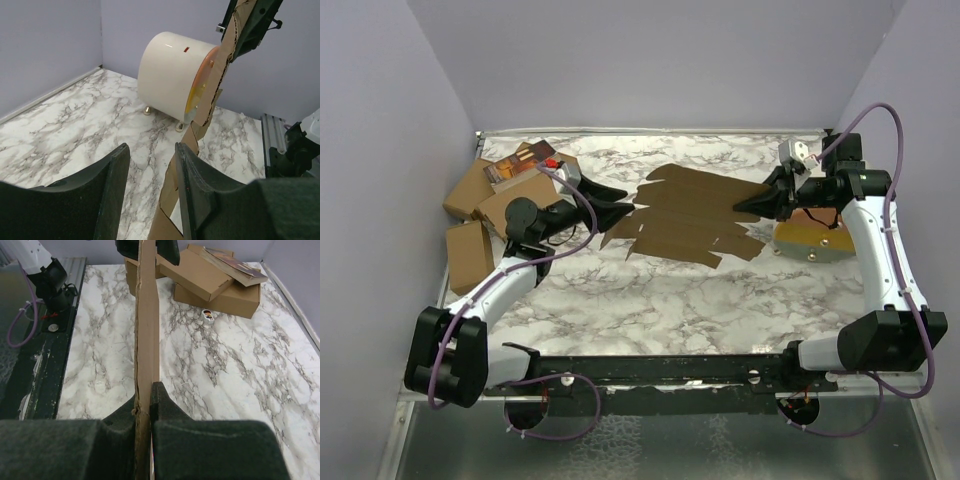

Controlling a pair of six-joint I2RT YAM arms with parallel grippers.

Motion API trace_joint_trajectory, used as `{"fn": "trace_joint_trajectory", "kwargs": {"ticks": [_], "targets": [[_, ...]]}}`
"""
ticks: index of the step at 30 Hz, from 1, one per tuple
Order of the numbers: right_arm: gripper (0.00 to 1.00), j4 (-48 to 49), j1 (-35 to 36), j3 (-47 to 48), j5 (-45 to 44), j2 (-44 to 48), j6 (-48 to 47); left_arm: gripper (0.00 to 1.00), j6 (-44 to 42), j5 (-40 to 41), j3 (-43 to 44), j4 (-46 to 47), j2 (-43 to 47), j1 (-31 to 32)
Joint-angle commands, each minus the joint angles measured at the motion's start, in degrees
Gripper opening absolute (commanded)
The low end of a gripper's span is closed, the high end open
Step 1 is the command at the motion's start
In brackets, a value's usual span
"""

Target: Fold the paper box

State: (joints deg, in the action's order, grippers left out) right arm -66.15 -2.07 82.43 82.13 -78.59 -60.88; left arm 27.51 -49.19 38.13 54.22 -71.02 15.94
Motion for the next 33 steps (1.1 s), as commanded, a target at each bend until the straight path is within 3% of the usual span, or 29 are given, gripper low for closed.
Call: {"fn": "trace_joint_trajectory", "kwargs": {"ticks": [1, 20, 33], "targets": [[0.01, -0.36, 0.22, 0.54, 1.6, -0.08, -0.46, 0.45, -0.16, -3.91, -0.83, 4.8, -0.62, 0.39], [0.01, 3.5, 0.3, 0.1, 2.27, -0.07, 3.84, 0.55, -0.73, -4.71, -0.33, 5.02, -2.68, 2.95], [0.01, 3.04, 1.36, -0.78, 3.03, 0.04, 3.37, 0.55, -1.75, -3.96, 4.32, 5.29, -7.6, 5.27]]}}
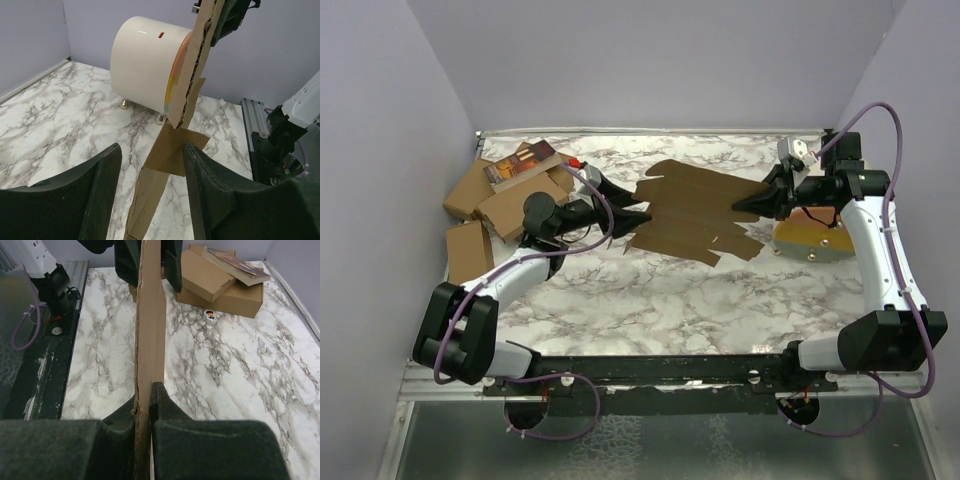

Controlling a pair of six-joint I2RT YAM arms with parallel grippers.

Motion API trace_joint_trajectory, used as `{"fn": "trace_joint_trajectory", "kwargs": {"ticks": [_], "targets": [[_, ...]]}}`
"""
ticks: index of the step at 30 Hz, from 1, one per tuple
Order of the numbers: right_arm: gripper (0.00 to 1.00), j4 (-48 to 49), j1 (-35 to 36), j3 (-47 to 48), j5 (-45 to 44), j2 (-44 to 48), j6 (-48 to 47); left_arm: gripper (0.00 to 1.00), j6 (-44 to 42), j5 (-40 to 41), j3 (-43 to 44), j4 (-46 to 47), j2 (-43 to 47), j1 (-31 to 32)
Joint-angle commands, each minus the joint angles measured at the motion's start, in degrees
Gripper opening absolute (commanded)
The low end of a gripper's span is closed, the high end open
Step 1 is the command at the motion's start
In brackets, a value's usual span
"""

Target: Fold the paper box

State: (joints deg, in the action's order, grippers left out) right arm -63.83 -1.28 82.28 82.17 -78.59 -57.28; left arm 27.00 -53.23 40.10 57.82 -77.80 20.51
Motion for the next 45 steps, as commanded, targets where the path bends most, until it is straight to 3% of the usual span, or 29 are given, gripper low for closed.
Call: {"fn": "trace_joint_trajectory", "kwargs": {"ticks": [1, 17, 24, 28, 37, 39, 41, 45], "targets": [[0.01, 0.67, 0.65, -0.63, 3.01, 0.06, -0.35, 0.55, -1.32, 0.07, 2.62, 1.77, -1.06, 0.79], [0.01, -2.52, 1.08, 0.01, 4.08, -0.88, -3.54, 0.46, 1.31, -3.58, 5.7, 6.2, -5.25, 1.63], [0.01, -3.14, 1.1, 0.34, 4.01, -1.04, -4.0, 0.27, 5.54, -6.95, 7.01, 10.88, -7.24, 1.62], [0.01, -3.28, 1.1, 0.34, 3.66, -1.11, -4.24, 0.0, 6.32, -8.79, 7.1, 11.46, -7.71, 1.55], [0.01, -3.26, 1.1, 0.54, 3.53, -1.29, -4.06, 0.01, 6.15, -7.96, 6.31, 10.68, -6.39, 0.98], [0.01, -2.22, 1.08, 0.31, 3.54, -1.35, -2.55, 0.23, 5.93, -6.3, 5.87, 9.2, -5.5, 0.55], [0.01, -0.25, 1.09, -0.34, 3.33, -1.27, -0.27, 0.39, 5.2, -2.91, 4.02, 7.77, -3.21, 0.16], [0.01, 5.68, 1.02, -3.71, 2.05, 0.02, 5.33, 0.51, 1.12, 5.88, -1.04, 0.55, 4.55, -1.13]]}}
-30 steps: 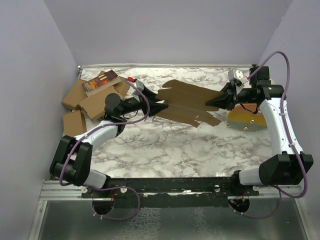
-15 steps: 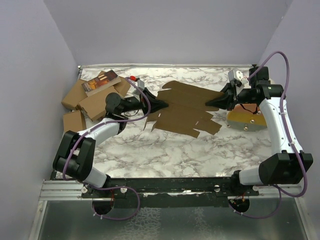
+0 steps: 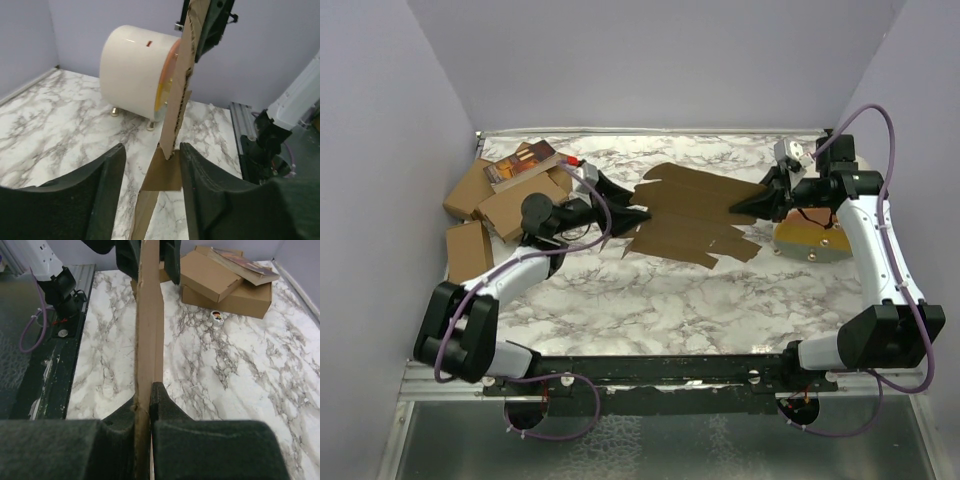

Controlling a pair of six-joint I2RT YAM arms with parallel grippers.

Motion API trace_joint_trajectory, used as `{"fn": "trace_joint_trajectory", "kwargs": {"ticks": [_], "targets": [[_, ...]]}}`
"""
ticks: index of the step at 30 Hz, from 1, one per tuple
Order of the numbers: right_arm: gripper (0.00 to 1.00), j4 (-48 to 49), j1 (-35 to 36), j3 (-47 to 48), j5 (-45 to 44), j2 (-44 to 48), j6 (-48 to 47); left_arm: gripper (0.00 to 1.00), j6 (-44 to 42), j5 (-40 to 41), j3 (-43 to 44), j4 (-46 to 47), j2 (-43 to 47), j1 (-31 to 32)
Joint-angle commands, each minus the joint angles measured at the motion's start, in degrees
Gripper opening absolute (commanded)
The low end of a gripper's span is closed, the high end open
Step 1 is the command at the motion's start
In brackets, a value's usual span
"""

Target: Fold the paper box

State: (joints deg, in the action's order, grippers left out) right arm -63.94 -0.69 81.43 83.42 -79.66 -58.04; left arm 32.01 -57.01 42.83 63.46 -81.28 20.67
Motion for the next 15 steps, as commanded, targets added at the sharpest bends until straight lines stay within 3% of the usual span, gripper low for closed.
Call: {"fn": "trace_joint_trajectory", "kwargs": {"ticks": [1, 7, 11, 15], "targets": [[0.01, 8.36, 0.43, -4.18, 0.16, 1.78, 8.57, 0.54, -4.72, 12.61, -4.98, -7.85, 10.49, -1.85], [0.01, 20.3, 0.34, -9.53, -2.45, 5.07, 20.64, 0.72, -8.38, 32.95, -11.21, -23.82, 24.46, -3.77], [0.01, 24.76, 0.25, -10.93, -3.77, 5.13, 25.59, 0.71, -8.24, 40.4, -15.75, -29.35, 29.17, -3.91], [0.01, 29.08, 0.07, -11.89, -6.46, 4.88, 30.42, 0.64, -4.01, 47.41, -20.5, -29.48, 29.67, -3.93]]}}
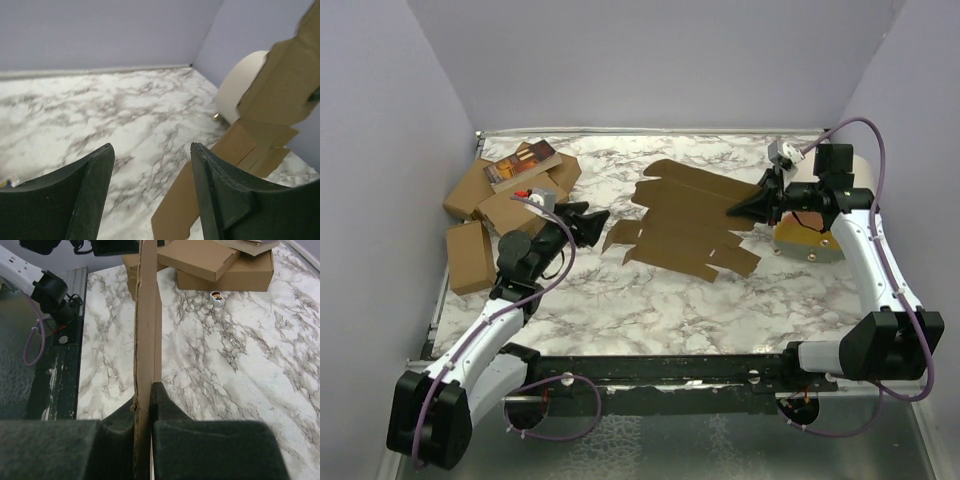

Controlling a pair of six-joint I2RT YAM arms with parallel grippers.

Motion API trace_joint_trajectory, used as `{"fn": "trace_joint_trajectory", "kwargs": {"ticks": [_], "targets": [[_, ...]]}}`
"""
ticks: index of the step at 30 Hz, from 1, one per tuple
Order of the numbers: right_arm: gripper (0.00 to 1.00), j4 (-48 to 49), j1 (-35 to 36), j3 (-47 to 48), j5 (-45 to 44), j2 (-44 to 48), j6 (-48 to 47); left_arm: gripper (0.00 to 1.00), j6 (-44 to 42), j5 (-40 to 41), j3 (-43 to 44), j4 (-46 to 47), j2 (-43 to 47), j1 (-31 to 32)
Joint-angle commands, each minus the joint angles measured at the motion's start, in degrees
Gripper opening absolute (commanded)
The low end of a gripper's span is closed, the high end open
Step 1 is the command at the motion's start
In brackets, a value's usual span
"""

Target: Fold the paper box

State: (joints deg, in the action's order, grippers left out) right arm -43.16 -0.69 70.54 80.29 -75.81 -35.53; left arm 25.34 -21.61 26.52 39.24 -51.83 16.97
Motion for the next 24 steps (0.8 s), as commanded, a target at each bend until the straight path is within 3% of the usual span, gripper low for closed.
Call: {"fn": "trace_joint_trajectory", "kwargs": {"ticks": [1, 6, 15, 20, 24], "targets": [[0.01, 9.41, 0.05, -1.16, -4.49, 0.95, 9.15, 0.64, 3.46, 13.15, -4.99, -5.23, -0.07, -0.26], [0.01, 13.18, -0.06, -2.39, -9.5, 0.22, 13.14, 0.63, 6.38, 13.78, -6.38, -4.79, -1.41, -0.33], [0.01, 17.88, -0.1, -5.82, -10.71, 0.22, 15.3, 0.66, 11.16, 11.61, -10.57, 0.06, -1.78, -0.34], [0.01, 19.68, -0.27, -7.31, -11.98, 0.58, 15.72, 0.79, 16.46, 11.94, -14.5, 5.48, -3.56, -0.35], [0.01, 21.43, -0.52, -8.49, -12.88, 0.58, 16.94, 0.81, 19.95, 10.49, -17.39, 10.57, -5.53, -0.34]]}}
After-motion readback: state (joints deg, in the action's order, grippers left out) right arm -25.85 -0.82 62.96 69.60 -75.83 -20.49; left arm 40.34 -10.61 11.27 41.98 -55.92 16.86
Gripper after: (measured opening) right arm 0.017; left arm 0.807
